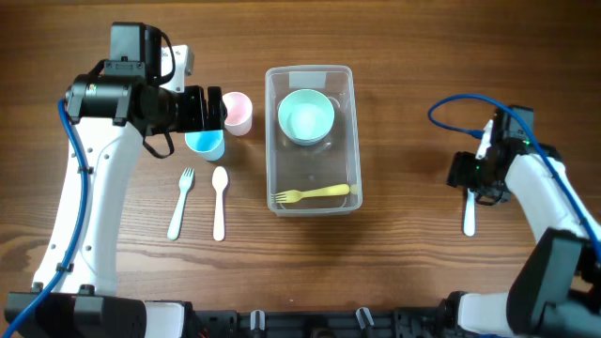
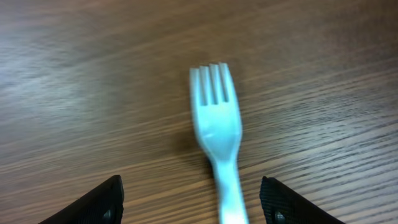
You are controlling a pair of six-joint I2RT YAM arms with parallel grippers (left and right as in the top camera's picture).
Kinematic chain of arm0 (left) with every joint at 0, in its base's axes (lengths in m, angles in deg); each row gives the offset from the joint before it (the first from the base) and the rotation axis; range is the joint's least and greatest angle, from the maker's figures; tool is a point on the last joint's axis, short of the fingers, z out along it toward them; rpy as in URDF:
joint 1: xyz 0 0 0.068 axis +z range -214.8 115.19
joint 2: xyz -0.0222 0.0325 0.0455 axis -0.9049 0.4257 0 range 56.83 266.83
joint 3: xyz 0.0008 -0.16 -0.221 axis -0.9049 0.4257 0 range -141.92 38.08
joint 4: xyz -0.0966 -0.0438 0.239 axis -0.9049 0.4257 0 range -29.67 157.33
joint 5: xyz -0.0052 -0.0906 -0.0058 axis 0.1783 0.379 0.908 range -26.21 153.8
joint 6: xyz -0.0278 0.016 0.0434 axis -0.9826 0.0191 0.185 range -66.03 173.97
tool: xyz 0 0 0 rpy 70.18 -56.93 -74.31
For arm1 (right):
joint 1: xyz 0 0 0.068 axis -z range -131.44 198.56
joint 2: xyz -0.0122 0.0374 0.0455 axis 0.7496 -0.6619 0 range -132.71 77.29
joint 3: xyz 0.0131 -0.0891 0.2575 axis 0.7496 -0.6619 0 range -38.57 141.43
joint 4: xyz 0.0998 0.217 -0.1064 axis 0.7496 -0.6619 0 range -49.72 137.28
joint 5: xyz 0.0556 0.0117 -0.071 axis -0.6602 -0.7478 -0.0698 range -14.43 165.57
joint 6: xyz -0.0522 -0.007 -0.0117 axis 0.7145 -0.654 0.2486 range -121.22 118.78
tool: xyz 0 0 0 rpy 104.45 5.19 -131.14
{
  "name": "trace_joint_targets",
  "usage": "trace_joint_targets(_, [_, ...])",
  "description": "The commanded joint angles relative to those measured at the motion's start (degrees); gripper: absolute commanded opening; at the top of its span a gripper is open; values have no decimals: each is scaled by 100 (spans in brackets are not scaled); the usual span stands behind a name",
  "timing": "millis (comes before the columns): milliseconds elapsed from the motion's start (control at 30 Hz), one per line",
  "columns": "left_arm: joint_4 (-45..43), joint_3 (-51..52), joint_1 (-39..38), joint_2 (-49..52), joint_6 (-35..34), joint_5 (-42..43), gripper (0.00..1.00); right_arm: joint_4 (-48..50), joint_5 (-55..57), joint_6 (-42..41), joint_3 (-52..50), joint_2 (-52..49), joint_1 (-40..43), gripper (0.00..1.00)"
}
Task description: Pack container
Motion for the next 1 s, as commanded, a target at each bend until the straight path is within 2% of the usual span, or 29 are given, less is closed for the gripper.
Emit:
trace_joint_targets(0, [2,-87,-20,7,114,9,100,-15,-173,295,11,-487,348,71])
trace_joint_targets(133, [0,-87,-20,7,114,9,100,42,-238,404,11,-549,369,68])
trace_joint_targets(167, [2,-87,-20,7,114,9,100,31,-236,492,11,-553,369,64])
trace_joint_targets(367, [2,-87,-20,7,114,9,100,-31,-238,339,11,-557,369,64])
trace_joint_targets(533, [2,-87,-20,7,114,9,100,-13,-260,-68,-4,-570,358,46])
trace_joint_targets(600, [2,-87,-20,7,114,9,100,22,-258,-214,-31,-684,358,48])
trace_joint_targets(633, [2,-87,-20,7,114,9,100,55,-262,-378,-55,-774,358,41])
trace_joint_targets(667, [2,-87,-20,7,114,9,100,26,-260,-485,-59,-844,358,28])
trace_joint_targets(767, [2,-87,-20,7,114,9,100,-48,-260,-496,-57,-931,358,16])
trace_joint_targets(800, [2,-87,-20,7,114,9,100,-57,-260,-498,-31,-903,358,17])
trace_joint_targets(833, [0,-87,-20,7,114,9,100,-129,-260,-496,81,-846,354,15])
trace_joint_targets(867, [0,-87,-20,7,114,9,100,-238,-264,-503,199,-798,352,6])
trace_joint_targets(967, [2,-87,-20,7,114,9,100,-1084,-352,-498,1241,-332,179,4])
